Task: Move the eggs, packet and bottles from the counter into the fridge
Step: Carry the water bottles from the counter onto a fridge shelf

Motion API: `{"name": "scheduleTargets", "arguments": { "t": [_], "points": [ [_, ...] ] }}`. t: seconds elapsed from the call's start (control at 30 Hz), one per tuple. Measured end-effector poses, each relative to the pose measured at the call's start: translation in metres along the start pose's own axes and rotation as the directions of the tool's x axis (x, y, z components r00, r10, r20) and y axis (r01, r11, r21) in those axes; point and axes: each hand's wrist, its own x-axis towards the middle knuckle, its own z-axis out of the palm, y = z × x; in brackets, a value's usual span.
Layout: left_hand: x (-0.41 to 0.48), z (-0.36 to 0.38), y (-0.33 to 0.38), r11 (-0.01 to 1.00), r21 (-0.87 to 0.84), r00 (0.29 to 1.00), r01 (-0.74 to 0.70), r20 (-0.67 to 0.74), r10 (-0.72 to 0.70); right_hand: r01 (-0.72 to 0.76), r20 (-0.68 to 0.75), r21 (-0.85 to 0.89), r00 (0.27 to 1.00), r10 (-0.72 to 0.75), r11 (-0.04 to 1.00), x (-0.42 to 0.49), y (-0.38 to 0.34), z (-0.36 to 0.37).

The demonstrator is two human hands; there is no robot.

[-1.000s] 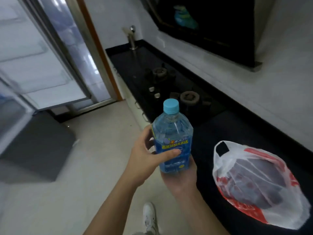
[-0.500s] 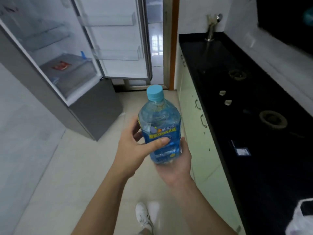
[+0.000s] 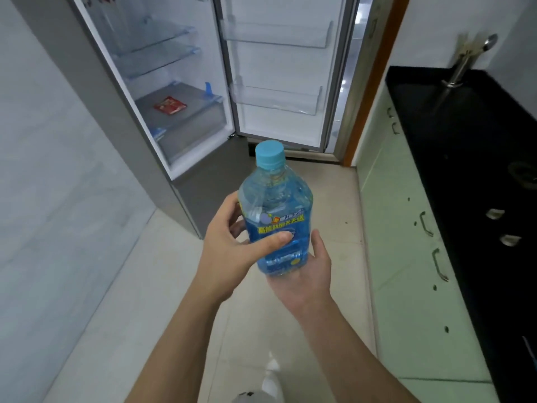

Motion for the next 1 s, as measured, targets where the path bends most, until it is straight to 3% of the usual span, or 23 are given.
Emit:
{"name": "scheduleTargets", "arguments": {
  "t": [0.47, 1.0],
  "points": [
    [0.102, -0.047, -0.015, 1.000, 0.010, 0.988, 0.011, -0.155, -0.009, -0.145, 0.159, -0.015, 0.976, 0.146, 0.989, 0.132, -0.001, 0.034],
    [0.336, -0.018, -0.014, 0.999, 0.032, 0.935, 0.003, -0.354, 0.009, -0.283, 0.181, -0.106, 0.937, 0.298, 0.953, 0.342, -0.131, 0.101]
  ]
}}
